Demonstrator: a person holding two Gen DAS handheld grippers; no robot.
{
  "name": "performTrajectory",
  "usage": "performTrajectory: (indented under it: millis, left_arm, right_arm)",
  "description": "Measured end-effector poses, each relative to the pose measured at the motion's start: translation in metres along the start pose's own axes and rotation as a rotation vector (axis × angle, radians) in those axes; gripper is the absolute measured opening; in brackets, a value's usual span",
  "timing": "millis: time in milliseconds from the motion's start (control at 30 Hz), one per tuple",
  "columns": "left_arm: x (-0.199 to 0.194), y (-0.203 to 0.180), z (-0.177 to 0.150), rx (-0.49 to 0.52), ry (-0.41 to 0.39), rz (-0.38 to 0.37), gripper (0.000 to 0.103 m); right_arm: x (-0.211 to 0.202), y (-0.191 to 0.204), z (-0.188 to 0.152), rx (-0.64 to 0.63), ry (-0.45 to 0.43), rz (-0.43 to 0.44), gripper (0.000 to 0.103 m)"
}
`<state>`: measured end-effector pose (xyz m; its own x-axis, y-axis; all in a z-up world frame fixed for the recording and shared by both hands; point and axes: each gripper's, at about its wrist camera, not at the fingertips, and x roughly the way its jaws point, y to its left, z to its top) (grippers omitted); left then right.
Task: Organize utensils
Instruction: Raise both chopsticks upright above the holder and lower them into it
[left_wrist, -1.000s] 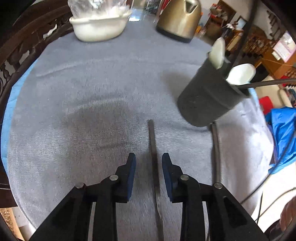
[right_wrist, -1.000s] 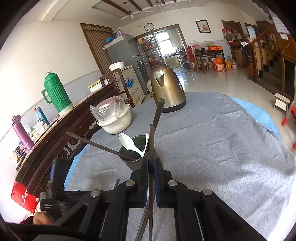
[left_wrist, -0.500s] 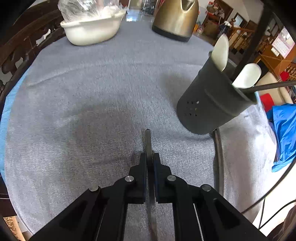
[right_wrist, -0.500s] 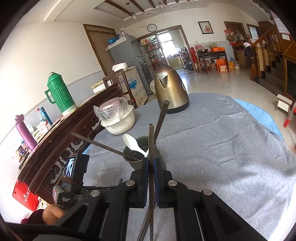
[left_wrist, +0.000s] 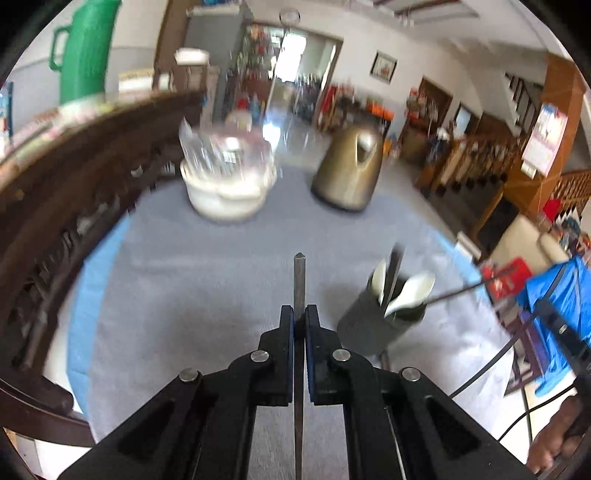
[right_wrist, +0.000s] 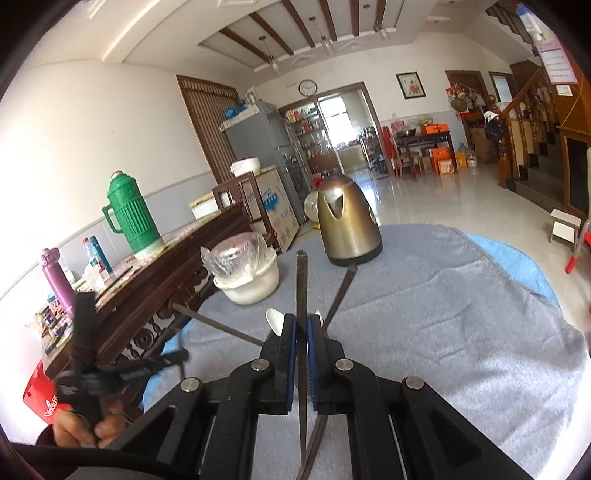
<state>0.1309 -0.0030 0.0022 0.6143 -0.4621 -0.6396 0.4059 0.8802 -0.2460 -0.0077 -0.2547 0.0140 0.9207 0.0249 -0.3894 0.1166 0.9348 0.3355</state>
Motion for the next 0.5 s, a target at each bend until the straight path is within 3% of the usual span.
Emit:
performTrajectory:
  millis: [133,500]
  left_arm:
    - [-0.025,-0.001,0.023,0.017,-0.109,0.018,0.006]
    - [-0.062,-0.017,0.094,0.095,-0.301,0.056,0.006]
  right_arm:
    - [-0.009,0.005,0.009,-0.005,-0.047,0.001,0.006]
    - [-0.017,0.013,0.049,-0.005,-0.161,-0.015,0.006]
